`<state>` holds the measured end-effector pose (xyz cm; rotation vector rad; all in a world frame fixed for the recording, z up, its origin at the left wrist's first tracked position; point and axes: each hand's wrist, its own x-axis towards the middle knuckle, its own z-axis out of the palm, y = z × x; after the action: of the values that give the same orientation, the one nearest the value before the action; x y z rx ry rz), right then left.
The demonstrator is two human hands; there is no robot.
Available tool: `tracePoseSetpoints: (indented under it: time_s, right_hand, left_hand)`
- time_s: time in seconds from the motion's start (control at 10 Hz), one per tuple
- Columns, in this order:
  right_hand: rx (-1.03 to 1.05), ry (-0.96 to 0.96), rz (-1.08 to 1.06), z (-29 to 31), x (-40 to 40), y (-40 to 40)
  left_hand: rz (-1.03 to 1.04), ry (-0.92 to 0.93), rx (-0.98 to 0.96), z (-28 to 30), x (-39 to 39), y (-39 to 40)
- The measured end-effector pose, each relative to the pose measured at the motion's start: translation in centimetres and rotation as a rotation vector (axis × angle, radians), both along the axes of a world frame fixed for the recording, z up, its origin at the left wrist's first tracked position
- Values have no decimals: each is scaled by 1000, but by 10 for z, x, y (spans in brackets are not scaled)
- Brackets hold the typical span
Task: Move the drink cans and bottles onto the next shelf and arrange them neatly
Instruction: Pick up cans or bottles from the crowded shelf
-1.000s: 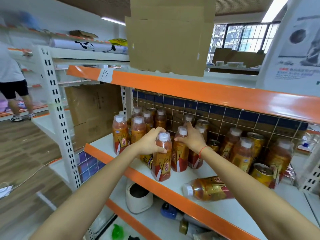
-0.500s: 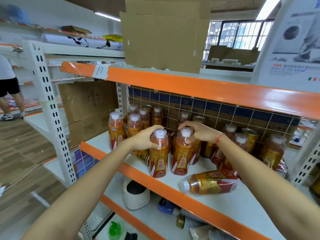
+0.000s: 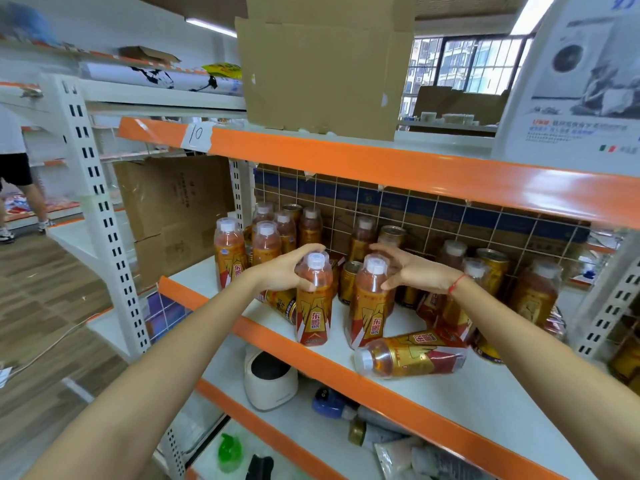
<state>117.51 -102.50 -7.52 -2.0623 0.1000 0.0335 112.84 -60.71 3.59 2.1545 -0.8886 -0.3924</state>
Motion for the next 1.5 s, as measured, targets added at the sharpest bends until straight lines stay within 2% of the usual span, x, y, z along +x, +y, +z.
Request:
tracePoseSetpoints:
  time_s: [0.1,0.2,0.3,0.4,0.7,1.1,1.3,1.5]
  right_hand:
    - [115,12,12,-15,-21,6]
    - [-127,-45,41,94,-141,162]
    - [-124,-62,-32,80,-154,174]
    - [-151,-87,-123,65,-159,186]
    - [-202,-229,-326,41,-158,208]
    - [-274,-226,-493,34,-160,224]
    - [-227,-300,-536,59,-171,208]
    - [-271,-336,-590,90,-188,190]
  left_hand:
    - [29,14,2,4,-11,-3]
    - [104,-20,-59,-1,-21,-10]
    - [265,-23,-177,-19,-27,-18]
    - [370,-102,-230,-42,-35,-26]
    - [610,-159,-168,-69,-44,-39]
    - [688,-204,-136,-71,-49,-41]
    - [696,-154,-249,-57,-49,-41]
    - [637,-230,-253,-34,-58,-46]
